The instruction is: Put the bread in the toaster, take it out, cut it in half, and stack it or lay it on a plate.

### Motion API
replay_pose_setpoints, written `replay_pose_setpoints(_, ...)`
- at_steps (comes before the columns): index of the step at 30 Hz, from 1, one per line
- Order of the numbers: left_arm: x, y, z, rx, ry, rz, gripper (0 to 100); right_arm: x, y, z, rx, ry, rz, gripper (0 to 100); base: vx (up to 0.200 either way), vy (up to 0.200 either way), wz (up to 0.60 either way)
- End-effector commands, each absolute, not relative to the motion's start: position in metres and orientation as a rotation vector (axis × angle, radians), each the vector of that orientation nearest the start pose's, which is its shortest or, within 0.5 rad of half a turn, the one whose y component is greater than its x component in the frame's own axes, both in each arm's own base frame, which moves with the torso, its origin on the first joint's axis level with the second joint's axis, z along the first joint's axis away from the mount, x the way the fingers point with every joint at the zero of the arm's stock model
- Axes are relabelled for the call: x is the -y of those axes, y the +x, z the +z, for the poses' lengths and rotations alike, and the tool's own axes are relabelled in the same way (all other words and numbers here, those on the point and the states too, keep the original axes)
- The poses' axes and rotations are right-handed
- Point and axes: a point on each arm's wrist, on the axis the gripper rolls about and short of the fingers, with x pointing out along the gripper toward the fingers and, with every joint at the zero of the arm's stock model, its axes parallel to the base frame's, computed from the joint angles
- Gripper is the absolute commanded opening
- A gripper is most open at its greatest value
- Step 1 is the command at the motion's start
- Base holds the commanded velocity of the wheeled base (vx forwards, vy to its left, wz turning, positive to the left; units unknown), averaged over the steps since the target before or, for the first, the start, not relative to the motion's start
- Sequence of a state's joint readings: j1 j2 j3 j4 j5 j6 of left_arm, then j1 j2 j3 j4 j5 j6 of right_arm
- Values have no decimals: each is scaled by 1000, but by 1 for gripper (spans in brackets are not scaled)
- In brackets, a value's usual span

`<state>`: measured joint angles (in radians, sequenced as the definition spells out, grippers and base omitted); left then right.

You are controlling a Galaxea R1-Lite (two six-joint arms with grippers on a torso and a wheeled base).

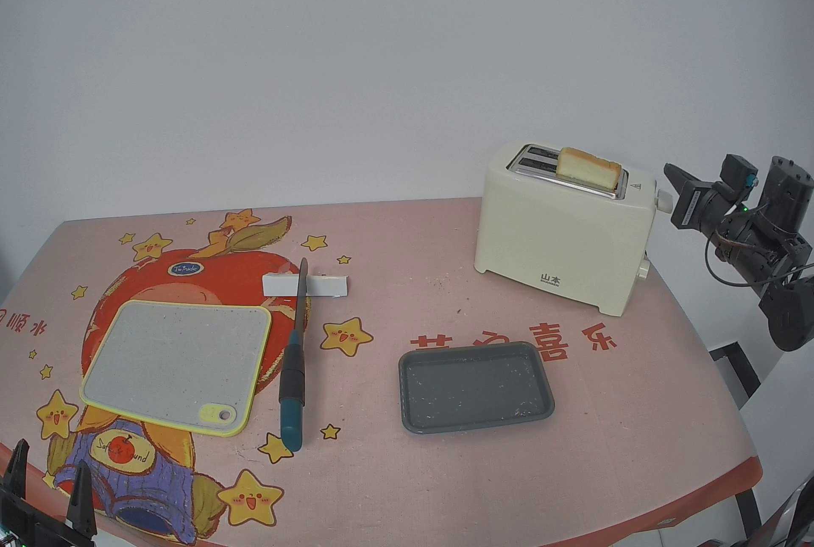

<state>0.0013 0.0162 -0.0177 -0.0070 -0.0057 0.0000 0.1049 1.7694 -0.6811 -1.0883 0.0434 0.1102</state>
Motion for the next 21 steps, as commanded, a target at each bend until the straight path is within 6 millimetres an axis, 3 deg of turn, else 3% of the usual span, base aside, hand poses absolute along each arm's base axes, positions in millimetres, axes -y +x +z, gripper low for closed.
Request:
replay_pose_setpoints(1, 0, -22, 76, -2, 0, -5, 100, -33, 314, 161, -49, 108, 142, 0, 0, 0, 0)
replay_pose_setpoints(21, 0, -22, 76, -2, 0, -5, 100, -28, 310, 152, -86, 62, 128, 0, 0, 0, 0)
